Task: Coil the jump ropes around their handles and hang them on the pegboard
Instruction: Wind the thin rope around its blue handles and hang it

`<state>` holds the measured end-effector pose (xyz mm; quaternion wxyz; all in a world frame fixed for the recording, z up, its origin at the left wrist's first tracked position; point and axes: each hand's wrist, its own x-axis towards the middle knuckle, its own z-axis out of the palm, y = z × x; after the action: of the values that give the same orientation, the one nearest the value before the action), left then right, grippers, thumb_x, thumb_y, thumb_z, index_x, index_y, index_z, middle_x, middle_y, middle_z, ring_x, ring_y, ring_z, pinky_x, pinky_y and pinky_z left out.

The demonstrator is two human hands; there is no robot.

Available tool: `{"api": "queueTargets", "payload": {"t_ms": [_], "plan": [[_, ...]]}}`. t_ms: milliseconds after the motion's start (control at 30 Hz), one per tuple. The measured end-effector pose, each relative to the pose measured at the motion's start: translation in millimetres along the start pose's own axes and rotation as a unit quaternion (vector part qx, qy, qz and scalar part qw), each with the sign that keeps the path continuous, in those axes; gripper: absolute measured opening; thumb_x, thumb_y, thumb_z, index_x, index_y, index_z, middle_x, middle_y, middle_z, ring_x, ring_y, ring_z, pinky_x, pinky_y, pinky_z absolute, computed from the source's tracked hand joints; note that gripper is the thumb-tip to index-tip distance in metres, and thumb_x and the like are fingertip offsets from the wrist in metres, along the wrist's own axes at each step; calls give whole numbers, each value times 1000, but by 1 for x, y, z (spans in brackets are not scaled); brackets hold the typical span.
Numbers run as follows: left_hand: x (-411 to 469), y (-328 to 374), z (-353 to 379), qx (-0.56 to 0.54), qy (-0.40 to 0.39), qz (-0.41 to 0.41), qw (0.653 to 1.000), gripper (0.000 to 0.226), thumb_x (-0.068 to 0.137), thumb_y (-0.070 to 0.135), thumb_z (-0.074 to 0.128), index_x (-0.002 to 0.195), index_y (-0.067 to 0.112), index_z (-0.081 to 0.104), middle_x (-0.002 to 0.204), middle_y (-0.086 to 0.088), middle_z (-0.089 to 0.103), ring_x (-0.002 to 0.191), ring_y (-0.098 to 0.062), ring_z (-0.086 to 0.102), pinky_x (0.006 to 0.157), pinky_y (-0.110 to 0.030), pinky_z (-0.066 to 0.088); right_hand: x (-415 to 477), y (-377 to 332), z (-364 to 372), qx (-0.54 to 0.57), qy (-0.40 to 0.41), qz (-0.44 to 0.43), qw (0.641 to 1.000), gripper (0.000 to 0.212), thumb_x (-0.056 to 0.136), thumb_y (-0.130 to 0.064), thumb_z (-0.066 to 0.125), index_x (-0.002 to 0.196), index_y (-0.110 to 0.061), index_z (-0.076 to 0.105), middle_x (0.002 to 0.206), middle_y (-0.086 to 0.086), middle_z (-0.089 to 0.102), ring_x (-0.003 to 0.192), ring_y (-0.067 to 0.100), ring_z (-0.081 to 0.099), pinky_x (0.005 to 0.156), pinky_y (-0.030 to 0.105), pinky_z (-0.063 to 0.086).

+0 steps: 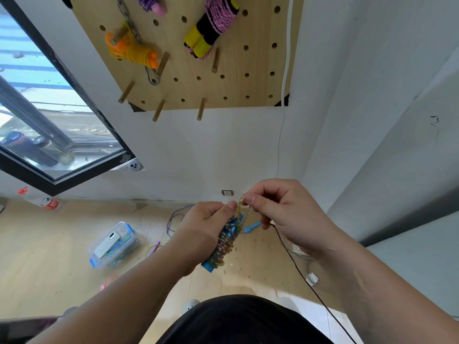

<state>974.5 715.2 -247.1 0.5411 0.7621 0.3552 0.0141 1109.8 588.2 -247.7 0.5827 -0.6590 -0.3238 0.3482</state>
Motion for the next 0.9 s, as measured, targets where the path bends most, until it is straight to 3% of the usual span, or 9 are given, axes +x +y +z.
{"api": "queueTargets", "payload": {"t_ms": [100, 167, 233, 300, 400, 500, 633, 800, 900], "plan": [[-6, 3, -3, -33, 4, -2, 999, 44, 103, 39, 48, 81, 3, 61, 76, -18, 64, 64, -24, 65, 63, -40, 58, -2, -1, -5, -23, -20, -13, 999, 18, 99, -16, 61, 85, -17, 73, 78, 6, 68, 68, 18, 58, 60, 29, 48], [-8, 6, -5, -108, 28, -17, 994, 32, 102, 29, 51, 83, 5, 61, 86, -11, 62, 71, -25, 63, 59, -38, 54, -4, -2, -2, 57, -27, 2, 998, 24, 103, -15, 53, 86, -13, 70, 92, 16, 72, 65, 25, 55, 53, 30, 42], [-7, 10, -9, -113, -12, 11, 993, 35, 86, 29, 53, 81, -5, 58, 78, -12, 60, 67, -26, 57, 53, -34, 49, -5, -4, 2, 177, -21, 29, 983, 26, 105, -12, 46, 85, -9, 62, 102, 16, 73, 59, 20, 55, 47, 26, 36], [-5, 14, -10, -87, -60, 43, 993, 30, 73, 26, 48, 74, -3, 56, 67, -13, 53, 64, -27, 51, 53, -31, 45, -7, -6, 6, 266, -5, 46, 963, 23, 105, -13, 43, 85, -9, 55, 99, 17, 74, 55, 17, 56, 46, 24, 34], [-2, 17, -10, -77, -90, 40, 992, 31, 74, 23, 49, 82, -7, 54, 71, -13, 51, 65, -23, 51, 55, -29, 47, -7, -5, 12, 317, 12, 58, 947, 22, 104, -16, 45, 84, -13, 53, 74, 11, 68, 49, 15, 45, 46, 24, 30], [1, 15, -6, -85, -99, 24, 991, 39, 74, 25, 53, 93, -9, 55, 76, -12, 52, 66, -20, 54, 55, -28, 48, -2, -4, 10, 221, 53, 59, 972, 22, 101, -16, 55, 83, -12, 66, 61, 5, 57, 49, 13, 39, 46, 24, 32], [-1, 10, -9, -172, -86, -10, 981, 15, 72, 20, 59, 81, 9, 62, 70, -9, 61, 61, -18, 59, 53, -30, 49, -2, -6, 1, 20, 105, -1, 994, 9, 91, -18, 72, 86, -19, 80, 57, -7, 62, 50, 6, 50, 51, 18, 41], [4, 10, -6, -275, 10, -60, 959, 15, 88, 9, 59, 73, 6, 61, 72, -17, 55, 58, -24, 53, 50, -30, 43, -9, -12, 6, -126, 28, -84, 988, 18, 97, -22, 63, 104, -27, 79, 74, -31, 67, 73, -4, 64, 66, 10, 45], [9, 12, -6, -330, 64, -102, 936, 14, 89, 13, 54, 79, 3, 57, 65, -13, 54, 51, -21, 50, 50, -29, 37, -11, -13, 11, -113, -21, -68, 991, 25, 104, -22, 52, 109, -29, 76, 68, -18, 63, 69, 0, 59, 65, 22, 46]]}}
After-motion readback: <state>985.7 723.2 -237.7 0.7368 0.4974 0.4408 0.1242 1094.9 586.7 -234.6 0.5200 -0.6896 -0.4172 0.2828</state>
